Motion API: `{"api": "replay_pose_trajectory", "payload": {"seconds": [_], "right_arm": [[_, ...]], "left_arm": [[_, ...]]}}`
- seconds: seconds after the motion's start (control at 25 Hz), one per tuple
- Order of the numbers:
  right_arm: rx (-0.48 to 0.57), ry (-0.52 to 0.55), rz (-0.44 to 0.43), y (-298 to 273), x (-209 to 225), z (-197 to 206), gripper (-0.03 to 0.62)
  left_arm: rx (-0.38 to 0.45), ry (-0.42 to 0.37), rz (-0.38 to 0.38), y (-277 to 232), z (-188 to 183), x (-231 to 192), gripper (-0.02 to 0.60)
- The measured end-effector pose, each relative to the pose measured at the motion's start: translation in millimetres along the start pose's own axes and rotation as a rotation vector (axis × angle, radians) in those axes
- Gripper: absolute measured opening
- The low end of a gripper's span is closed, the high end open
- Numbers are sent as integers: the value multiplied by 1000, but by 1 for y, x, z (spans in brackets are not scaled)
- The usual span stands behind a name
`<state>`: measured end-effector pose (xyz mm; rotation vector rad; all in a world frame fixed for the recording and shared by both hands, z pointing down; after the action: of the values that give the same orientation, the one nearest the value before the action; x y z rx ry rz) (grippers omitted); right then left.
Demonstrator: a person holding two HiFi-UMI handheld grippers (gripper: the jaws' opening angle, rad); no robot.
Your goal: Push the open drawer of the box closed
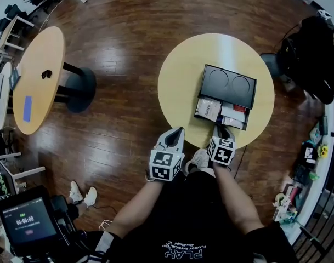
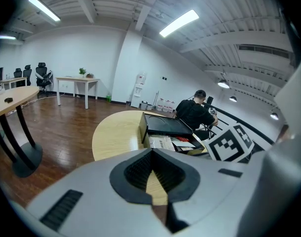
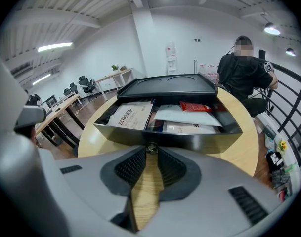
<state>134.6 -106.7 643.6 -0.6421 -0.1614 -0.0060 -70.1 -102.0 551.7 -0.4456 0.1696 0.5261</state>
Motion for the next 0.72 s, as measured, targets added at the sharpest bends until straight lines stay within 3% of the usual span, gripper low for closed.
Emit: {"api": "replay_pose_trajectory", "payload": {"seconds": [0.72], "right_arm": [[23, 9, 11, -39, 7, -38, 78]], "left_arm": [[-5, -7, -12, -1, 0, -3, -3]]}}
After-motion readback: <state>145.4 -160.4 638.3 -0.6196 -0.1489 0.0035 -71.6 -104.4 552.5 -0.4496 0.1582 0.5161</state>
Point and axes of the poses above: the fingertips, and each gripper's own axes: y backward along the fingers, x to its right, z out of its underside, the point moved 8 cm from there along y, backward along the fingers, and after that the axes turned 14 degrees about x, right-handed, at the moved point
